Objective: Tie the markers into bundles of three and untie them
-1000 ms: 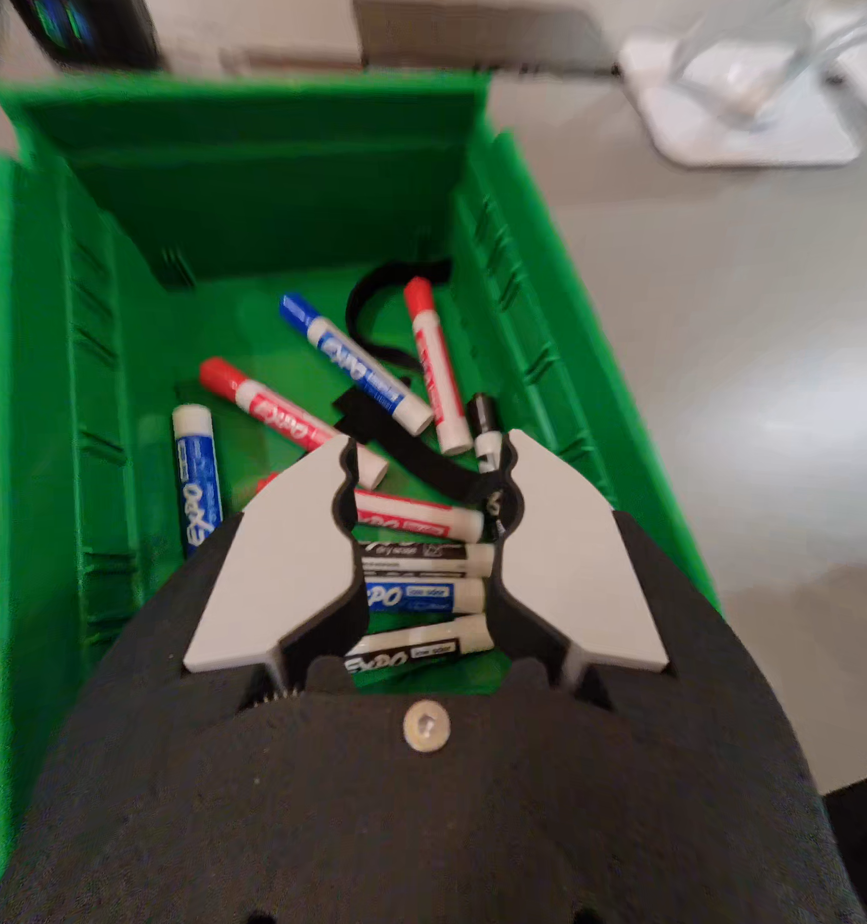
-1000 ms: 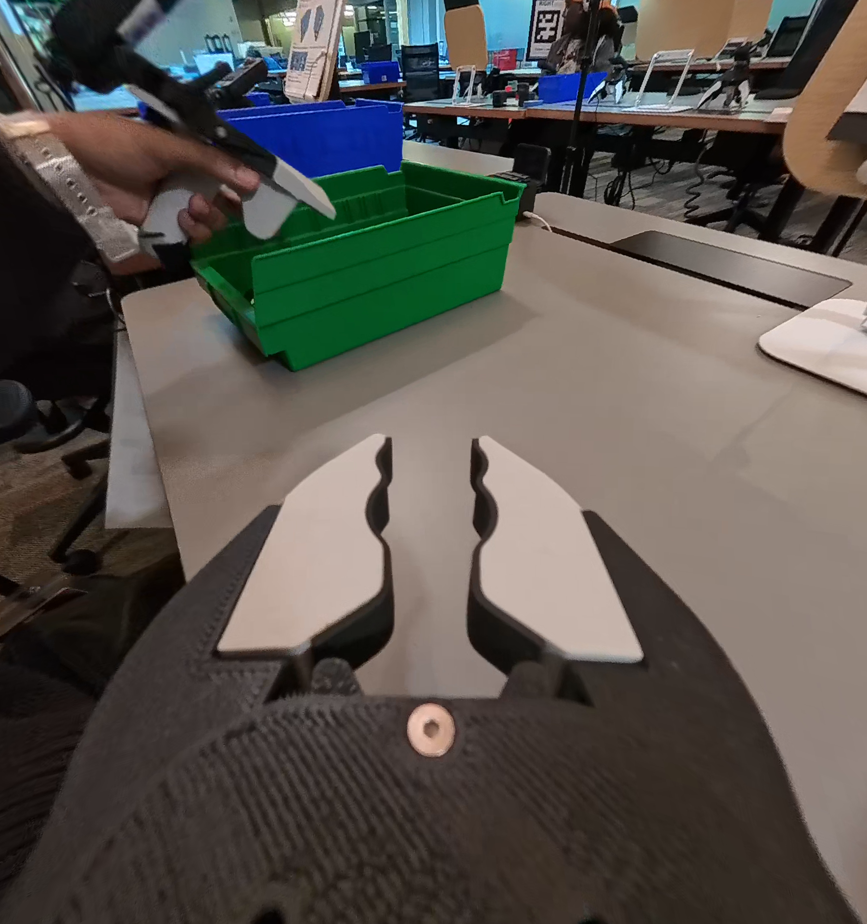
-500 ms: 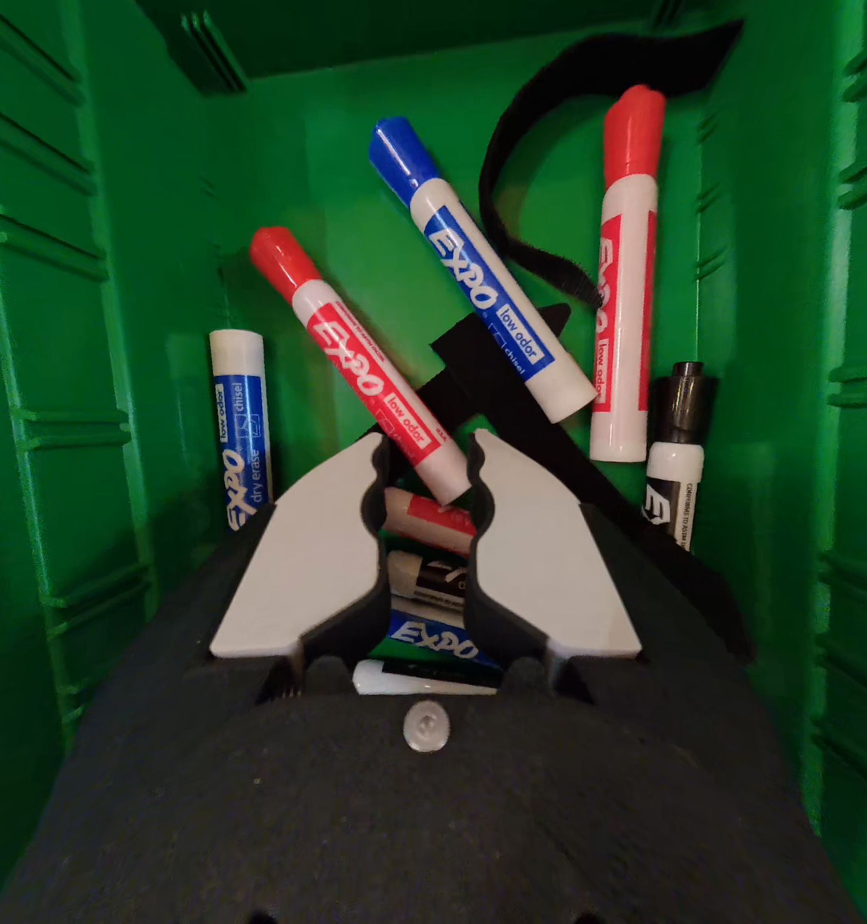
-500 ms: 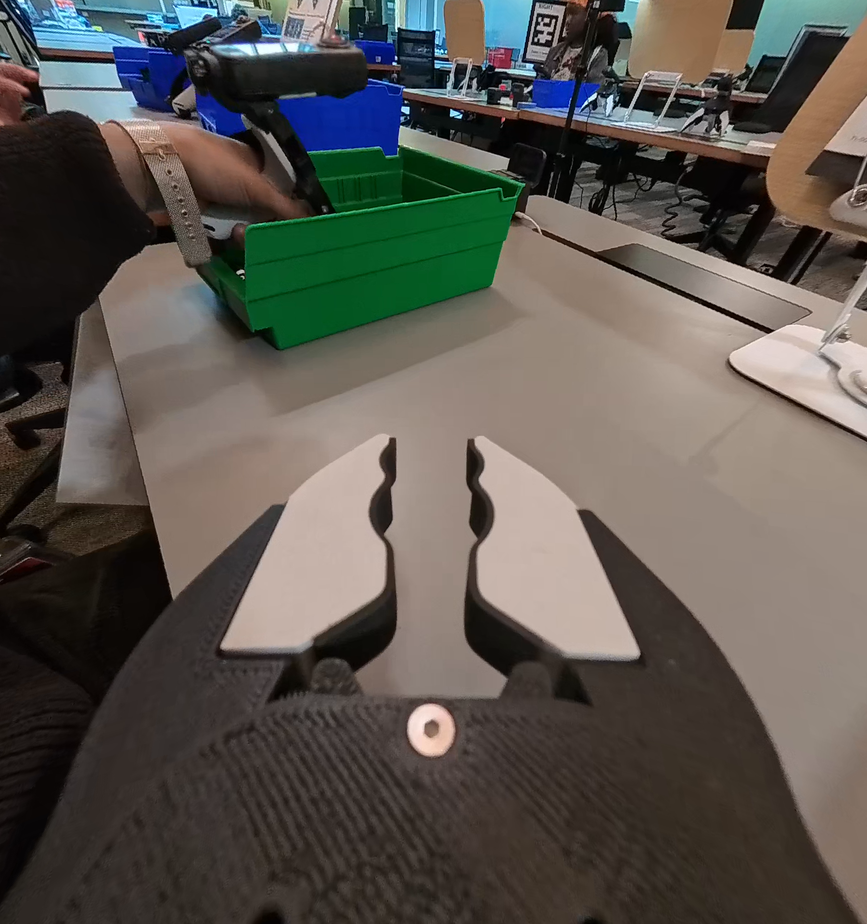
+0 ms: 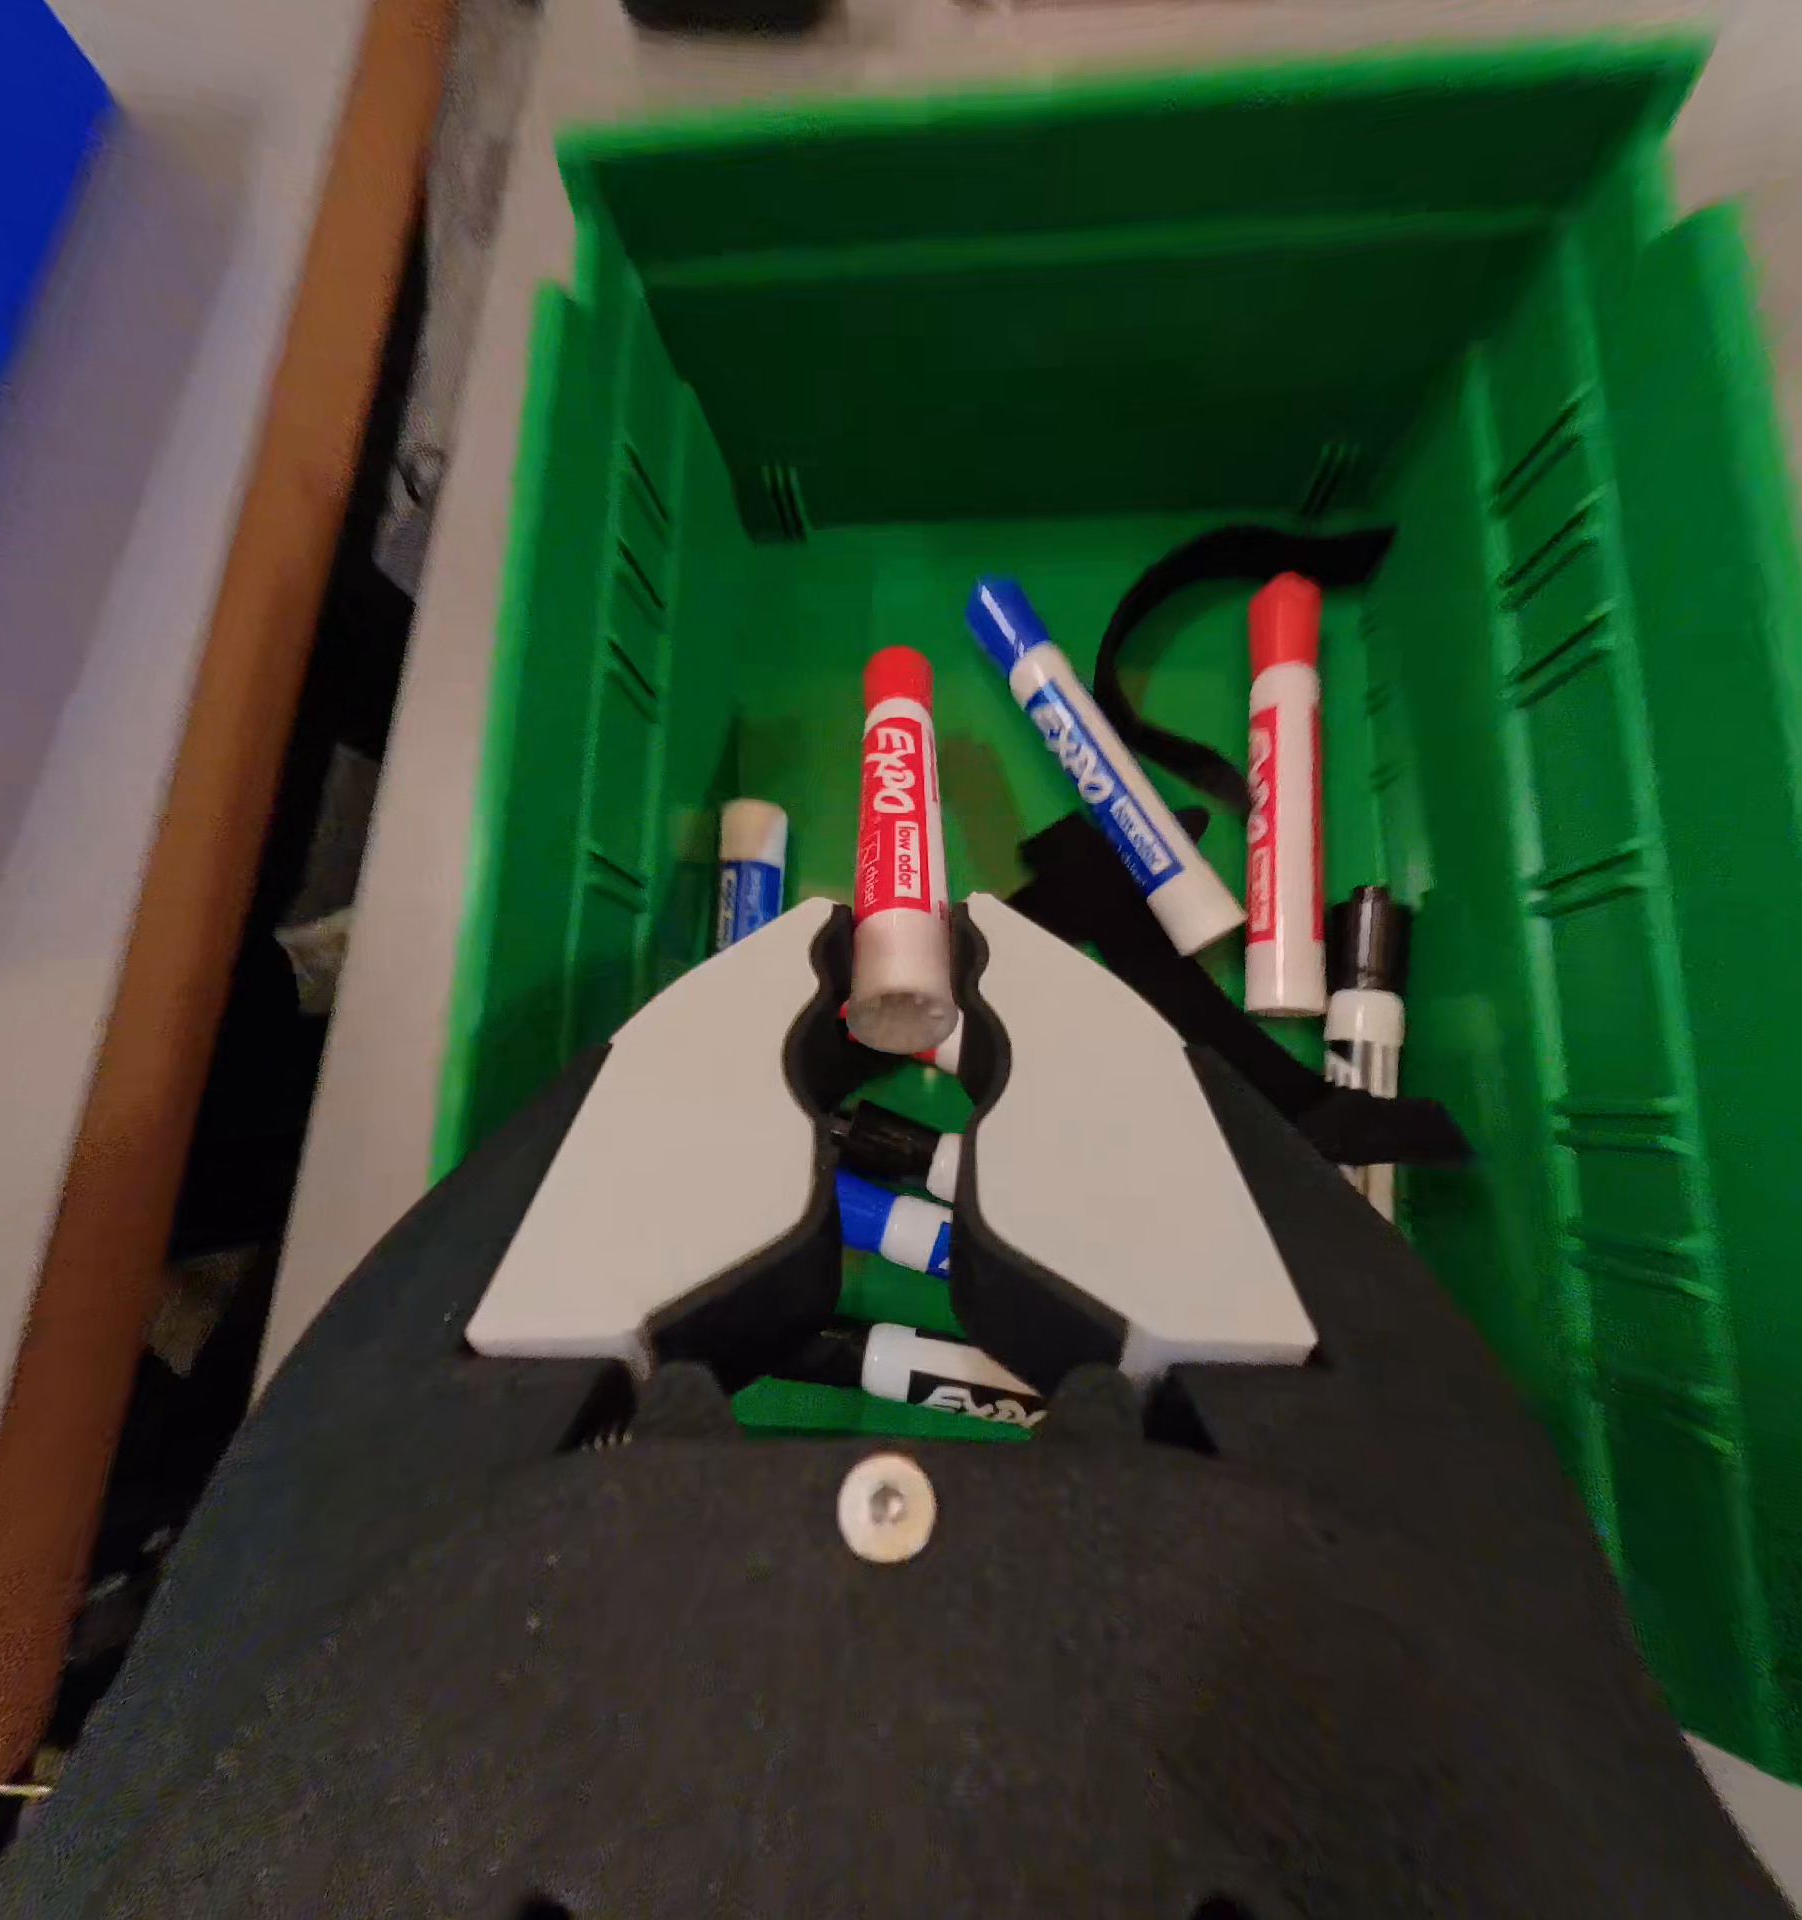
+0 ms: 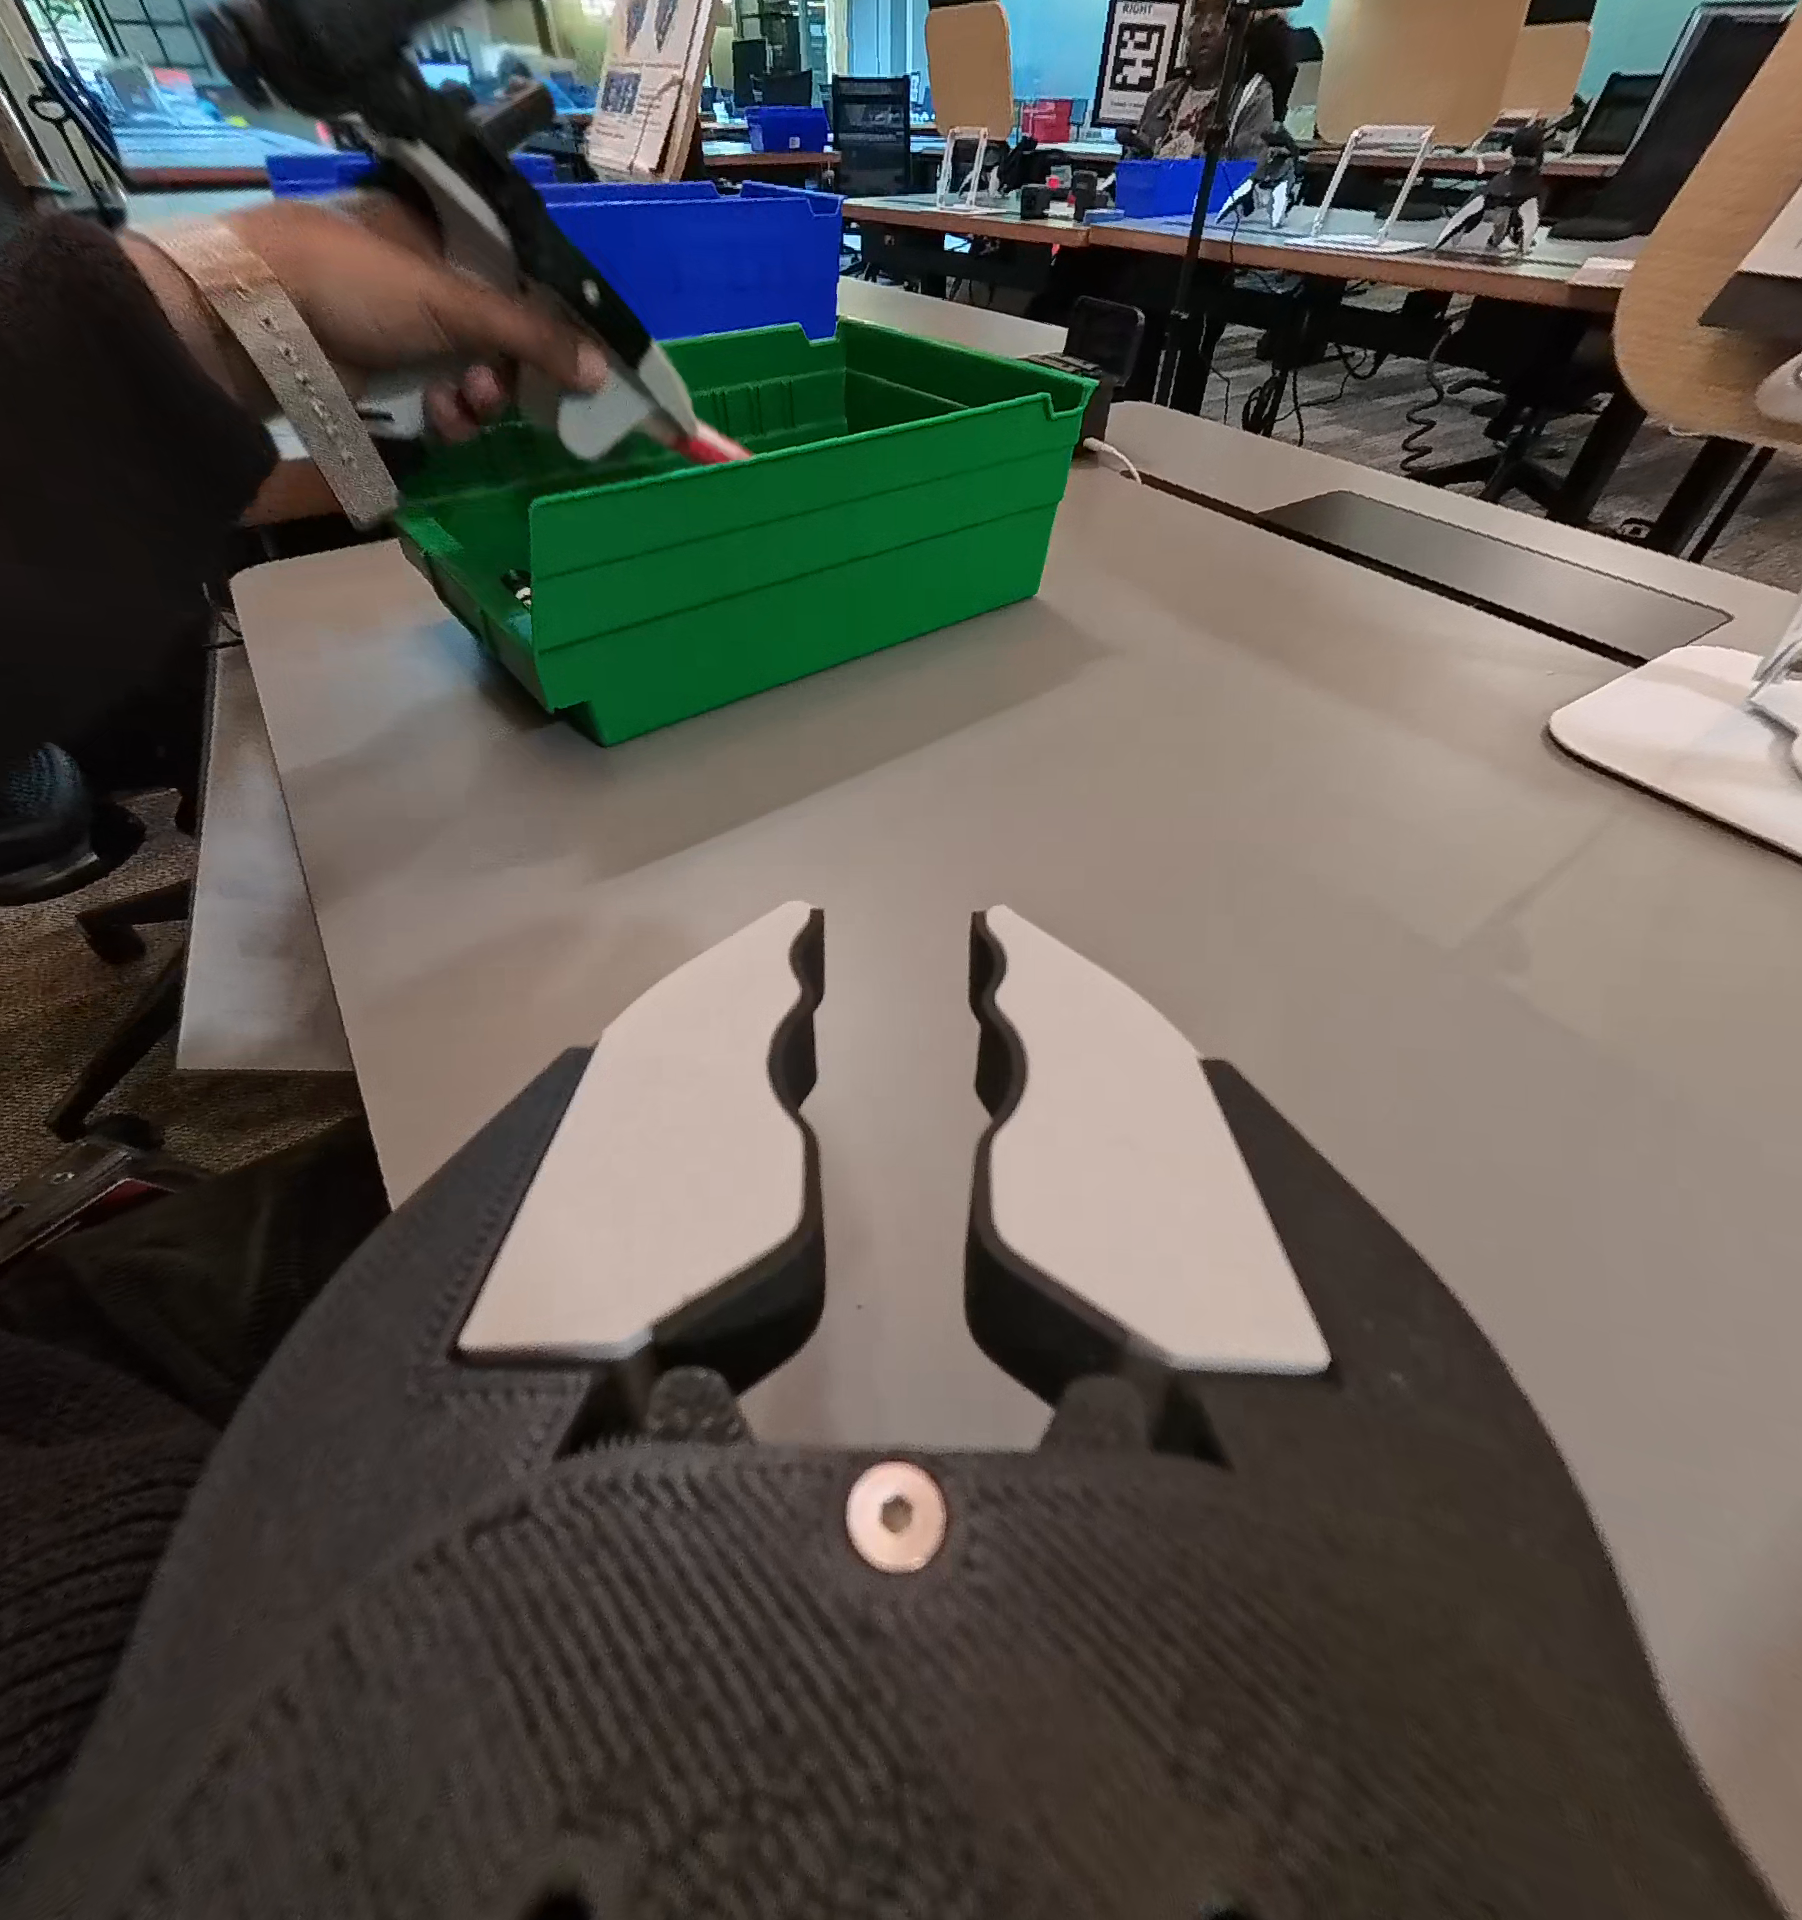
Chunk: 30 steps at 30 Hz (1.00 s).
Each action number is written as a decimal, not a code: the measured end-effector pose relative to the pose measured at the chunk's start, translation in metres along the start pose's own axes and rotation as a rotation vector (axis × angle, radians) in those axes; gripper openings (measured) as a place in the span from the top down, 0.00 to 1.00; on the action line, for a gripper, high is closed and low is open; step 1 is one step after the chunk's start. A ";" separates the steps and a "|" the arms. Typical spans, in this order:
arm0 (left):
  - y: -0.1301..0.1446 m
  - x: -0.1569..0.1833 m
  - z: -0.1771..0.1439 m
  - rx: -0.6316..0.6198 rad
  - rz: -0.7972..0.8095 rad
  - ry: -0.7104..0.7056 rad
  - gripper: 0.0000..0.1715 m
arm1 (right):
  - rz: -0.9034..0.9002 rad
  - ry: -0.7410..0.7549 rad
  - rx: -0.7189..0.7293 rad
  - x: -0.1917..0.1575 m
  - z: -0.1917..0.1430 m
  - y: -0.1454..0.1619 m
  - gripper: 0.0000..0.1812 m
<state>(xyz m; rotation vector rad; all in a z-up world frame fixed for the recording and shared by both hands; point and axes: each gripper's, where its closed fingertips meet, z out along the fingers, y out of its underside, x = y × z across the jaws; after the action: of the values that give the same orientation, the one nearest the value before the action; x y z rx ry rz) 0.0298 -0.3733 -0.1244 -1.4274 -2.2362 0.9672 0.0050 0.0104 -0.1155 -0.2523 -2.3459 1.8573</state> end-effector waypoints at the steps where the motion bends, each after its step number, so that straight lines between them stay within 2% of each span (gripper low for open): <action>1: -0.011 0.001 -0.012 0.045 0.007 -0.003 0.90 | -0.003 0.001 0.000 0.000 0.000 0.000 0.85; 4: -0.044 0.014 -0.054 0.192 0.037 0.011 0.90 | -0.007 0.007 -0.002 0.002 0.000 0.000 0.85; 6: -0.063 0.036 -0.085 0.288 0.075 0.066 0.90 | -0.010 0.010 0.000 0.003 -0.001 0.000 0.85; 10: -0.076 0.120 -0.133 0.370 0.178 0.337 0.89 | -0.109 0.054 0.012 0.016 -0.006 -0.005 0.85; 13: -0.055 0.198 -0.143 0.328 0.262 0.575 0.89 | -0.172 0.043 0.018 0.025 -0.017 -0.011 0.82; 16: -0.015 0.274 -0.136 0.259 0.319 0.786 0.89 | -0.229 0.061 0.030 0.039 -0.031 -0.015 0.79; 18: 0.010 0.320 -0.130 0.237 0.332 0.920 0.89 | -0.319 0.098 0.003 0.052 -0.039 -0.010 0.77; 20: 0.041 0.356 -0.121 0.164 0.342 1.033 0.89 | -0.431 0.123 -0.035 0.062 -0.045 -0.002 0.75; 22: 0.072 0.376 -0.111 0.062 0.353 1.098 0.89 | -0.534 0.128 -0.082 0.067 -0.049 0.008 0.74; 24: 0.091 0.388 -0.110 0.019 0.363 1.178 0.89 | -0.629 0.112 -0.137 0.067 -0.051 0.020 0.75; 26: 0.103 0.392 -0.114 -0.033 0.359 1.260 0.89 | -0.703 0.085 -0.196 0.062 -0.050 0.032 0.75; 30: 0.106 0.393 -0.119 -0.075 0.314 1.369 0.89 | -0.784 -0.005 -0.311 0.044 -0.045 0.055 0.76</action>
<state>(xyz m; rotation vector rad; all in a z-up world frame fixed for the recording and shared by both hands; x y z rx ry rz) -0.0067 0.0487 -0.1464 -1.6879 -1.0343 -0.1430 -0.0257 0.0748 -0.1589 0.5657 -2.2386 1.1214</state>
